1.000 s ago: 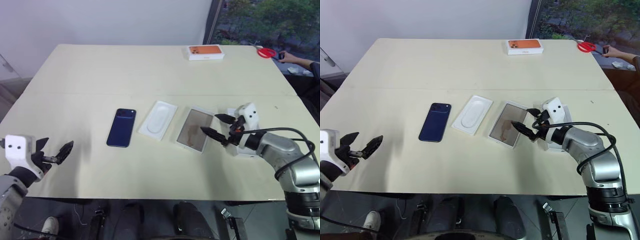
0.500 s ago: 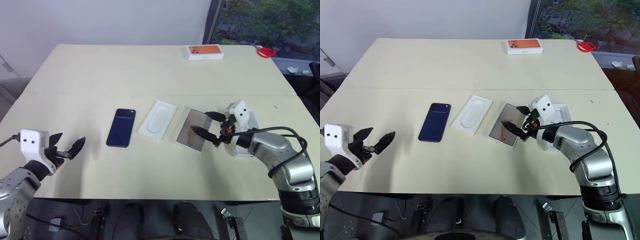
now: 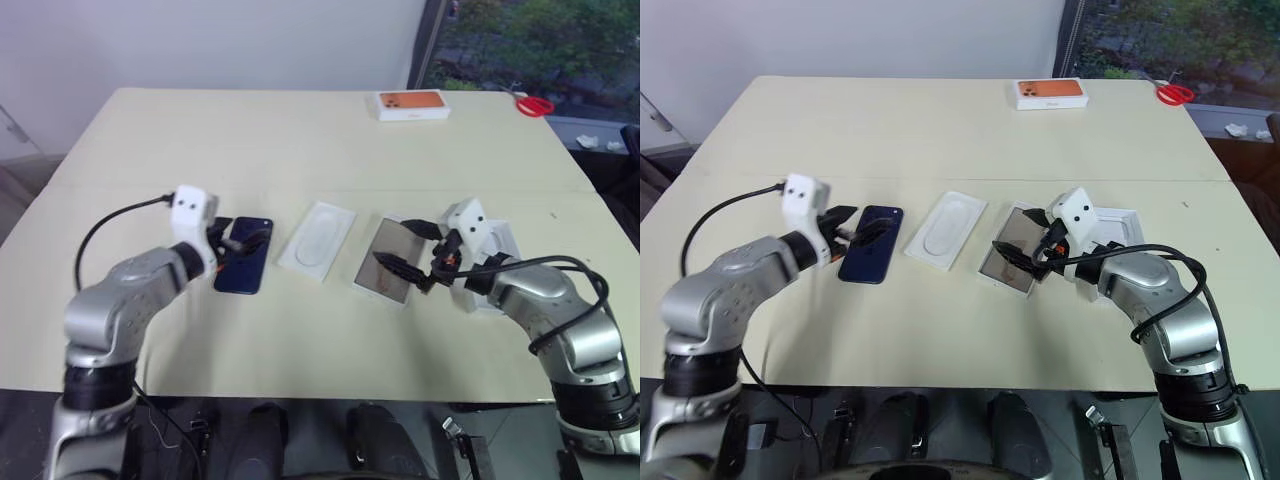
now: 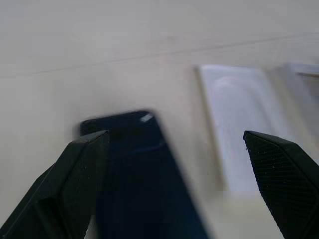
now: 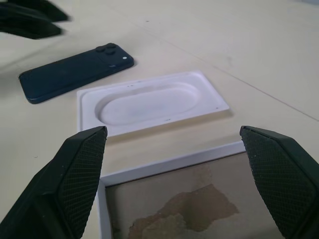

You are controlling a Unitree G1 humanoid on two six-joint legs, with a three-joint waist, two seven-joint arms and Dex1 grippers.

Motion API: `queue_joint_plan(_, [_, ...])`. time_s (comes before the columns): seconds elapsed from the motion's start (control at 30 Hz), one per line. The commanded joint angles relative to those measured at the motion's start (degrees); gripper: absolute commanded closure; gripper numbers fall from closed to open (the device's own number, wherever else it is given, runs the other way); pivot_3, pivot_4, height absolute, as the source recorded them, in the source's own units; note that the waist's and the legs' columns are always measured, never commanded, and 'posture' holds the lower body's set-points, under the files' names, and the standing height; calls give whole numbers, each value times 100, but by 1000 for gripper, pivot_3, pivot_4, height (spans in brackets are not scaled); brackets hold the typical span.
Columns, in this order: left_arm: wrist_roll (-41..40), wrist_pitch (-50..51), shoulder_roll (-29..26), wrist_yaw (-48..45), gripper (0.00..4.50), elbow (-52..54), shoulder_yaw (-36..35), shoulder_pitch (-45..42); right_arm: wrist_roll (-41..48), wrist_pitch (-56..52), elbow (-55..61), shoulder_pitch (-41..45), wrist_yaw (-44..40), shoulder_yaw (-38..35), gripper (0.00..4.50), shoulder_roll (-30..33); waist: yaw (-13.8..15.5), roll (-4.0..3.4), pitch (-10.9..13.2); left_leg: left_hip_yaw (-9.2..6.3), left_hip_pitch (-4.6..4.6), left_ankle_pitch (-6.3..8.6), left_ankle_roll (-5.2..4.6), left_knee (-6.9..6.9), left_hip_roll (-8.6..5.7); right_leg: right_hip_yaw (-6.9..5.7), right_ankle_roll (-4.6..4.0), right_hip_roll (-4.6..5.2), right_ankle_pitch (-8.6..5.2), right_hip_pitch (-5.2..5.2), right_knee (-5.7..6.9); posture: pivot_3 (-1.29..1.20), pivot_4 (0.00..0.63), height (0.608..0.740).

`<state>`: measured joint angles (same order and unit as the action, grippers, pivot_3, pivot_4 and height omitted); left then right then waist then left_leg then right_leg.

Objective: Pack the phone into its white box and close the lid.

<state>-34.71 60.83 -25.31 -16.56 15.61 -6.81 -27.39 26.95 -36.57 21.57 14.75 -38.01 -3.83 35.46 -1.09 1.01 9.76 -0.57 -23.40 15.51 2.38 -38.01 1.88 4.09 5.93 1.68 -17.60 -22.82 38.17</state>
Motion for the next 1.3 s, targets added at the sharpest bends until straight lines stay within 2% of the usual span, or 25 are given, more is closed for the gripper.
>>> queue_joint_plan(0.03, [-73,785,441,351,0,-433,115,-665,-69,108,298,-89,143,-237,42,70,9,1,1,-2,0,0,0,1,1,0,0,-1,0,0,5,0,150,726])
queue_joint_plan(0.2, [-23,1841,1123,710,0,-1186,19,-1455,13,-19,643,-453,230,-661,42,225,28,1,1,-10,0,-1,0,-1,1,-3,0,-8,0,-5,19,0,150,726])
queue_joint_plan(0.43, [384,2055,1427,977,0,-1720,115,-1758,26,-112,872,-769,297,-948,42,328,27,0,0,-7,3,-2,2,-1,0,0,0,-7,0,-3,17,0,150,726])
queue_joint_plan(0.67, [570,1946,1517,955,0,-1725,99,-1786,70,-152,955,-875,292,-1054,42,390,33,0,0,-7,5,-4,6,-1,-1,0,0,-6,0,1,16,0,150,726])
queue_joint_plan(0.87, [278,2083,1652,843,0,-1249,-494,-1854,101,-163,931,-857,297,-995,42,418,34,1,1,-7,3,-5,7,-1,-1,0,0,-5,0,0,15,0,150,726])
queue_joint_plan(0.97, [348,2169,1618,882,0,-1143,-527,-1828,104,-155,887,-818,278,-966,42,429,34,1,1,-7,3,-5,7,-1,-1,0,1,-5,-1,0,14,0,150,726])
queue_joint_plan(1.1, [543,2065,1471,876,0,-1223,-332,-1800,91,-146,828,-722,268,-868,42,408,35,1,1,-7,3,-6,8,-1,-2,0,0,-4,-1,1,14,0,150,726])
queue_joint_plan(1.3, [906,1644,1223,567,0,-1820,446,-1895,74,-133,795,-665,280,-796,42,371,49,1,1,-7,3,-8,14,-1,-3,0,0,-2,-1,1,14,0,150,726])
